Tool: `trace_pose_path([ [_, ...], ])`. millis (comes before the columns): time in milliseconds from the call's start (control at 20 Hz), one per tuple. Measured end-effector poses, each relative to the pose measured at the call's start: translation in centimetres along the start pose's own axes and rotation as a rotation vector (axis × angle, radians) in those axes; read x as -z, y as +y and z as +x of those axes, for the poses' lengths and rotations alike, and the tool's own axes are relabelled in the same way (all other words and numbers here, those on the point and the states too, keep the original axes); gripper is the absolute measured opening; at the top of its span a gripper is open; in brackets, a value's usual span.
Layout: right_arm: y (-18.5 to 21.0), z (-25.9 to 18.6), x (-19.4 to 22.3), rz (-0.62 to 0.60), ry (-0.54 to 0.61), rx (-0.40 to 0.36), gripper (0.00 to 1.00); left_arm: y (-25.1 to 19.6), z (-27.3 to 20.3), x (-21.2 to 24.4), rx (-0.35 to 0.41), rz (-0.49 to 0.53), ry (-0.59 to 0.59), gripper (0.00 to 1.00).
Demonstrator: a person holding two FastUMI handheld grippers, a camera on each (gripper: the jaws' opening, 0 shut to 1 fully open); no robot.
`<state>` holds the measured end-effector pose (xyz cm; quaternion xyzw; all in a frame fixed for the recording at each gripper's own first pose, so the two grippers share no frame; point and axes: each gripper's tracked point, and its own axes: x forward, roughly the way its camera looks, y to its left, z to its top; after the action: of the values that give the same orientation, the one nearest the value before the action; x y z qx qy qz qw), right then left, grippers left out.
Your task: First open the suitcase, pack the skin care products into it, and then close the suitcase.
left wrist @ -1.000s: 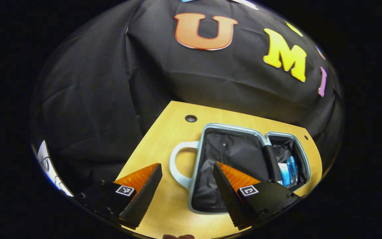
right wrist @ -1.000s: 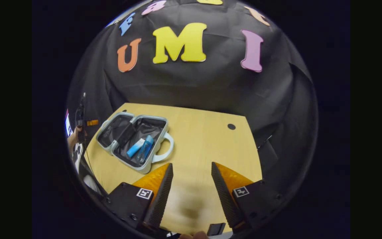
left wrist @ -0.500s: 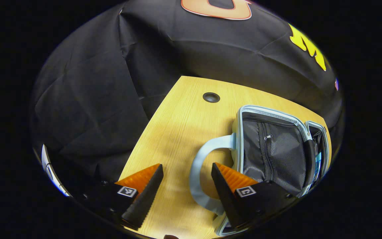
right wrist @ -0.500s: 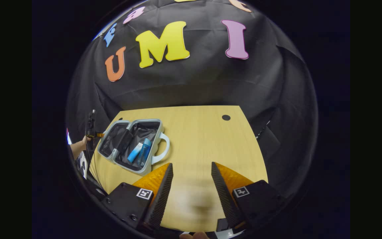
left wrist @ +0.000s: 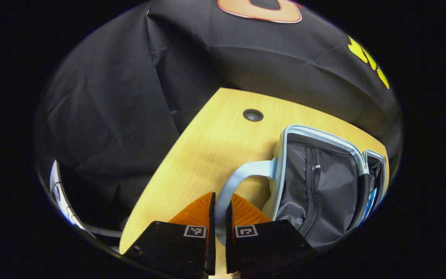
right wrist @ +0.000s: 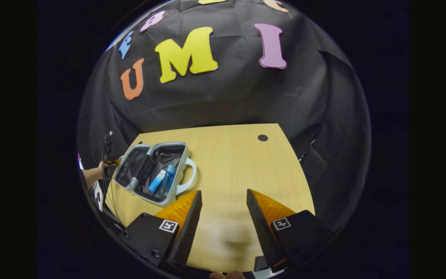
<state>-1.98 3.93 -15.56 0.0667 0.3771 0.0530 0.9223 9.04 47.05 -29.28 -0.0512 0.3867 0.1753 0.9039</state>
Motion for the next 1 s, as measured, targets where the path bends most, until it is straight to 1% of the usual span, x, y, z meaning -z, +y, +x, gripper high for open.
trace_pose_path([
  [100,-0.9,-0.3,-0.2,0.026,-0.025,0.005,0.7,-0.5,-3.3,-3.6,-0.044,0.055,-0.097,0.1],
  [300,-2.3,-1.4,-1.5,0.039,-0.127,0.018,0.7,-2.5,-12.1,-9.8,-0.084,0.059,-0.26,0.09],
  [350,-2.5,-1.8,-1.8,0.029,-0.149,0.016,0.7,-3.4,-14.2,-10.8,-0.092,0.073,-0.285,0.09],
  [500,-2.9,-2.7,-2.0,0.009,-0.193,-0.012,0.7,-8.7,-19.8,-12.4,-0.105,0.104,-0.334,0.09],
  [600,-3.2,-3.2,-2.3,0.011,-0.208,-0.039,0.7,-13.2,-22.6,-13.1,-0.079,0.097,-0.387,0.09],
  [700,-4.1,-3.7,-2.8,0.016,-0.224,-0.055,0.7,-18.3,-24.7,-13.5,-0.023,0.063,-0.446,0.09],
  [750,-4.9,-4.0,-3.3,0.012,-0.242,-0.049,0.71,-20.6,-25.6,-13.4,-0.006,0.044,-0.461,0.08],
  [800,-5.6,-4.3,-3.8,0.004,-0.262,-0.041,0.67,-22.4,-26.2,-13.1,0.009,0.023,-0.484,0.08],
  [850,-6.4,-4.7,-4.1,-0.006,-0.275,-0.029,0.7,-24.6,-26.8,-12.9,0.03,0.011,-0.506,0.09],
  [1000,-8.7,-6.0,-3.8,-0.032,-0.274,0.007,0.7,-31.8,-27.7,-11.7,0.1,0.027,-0.567,0.08],
])
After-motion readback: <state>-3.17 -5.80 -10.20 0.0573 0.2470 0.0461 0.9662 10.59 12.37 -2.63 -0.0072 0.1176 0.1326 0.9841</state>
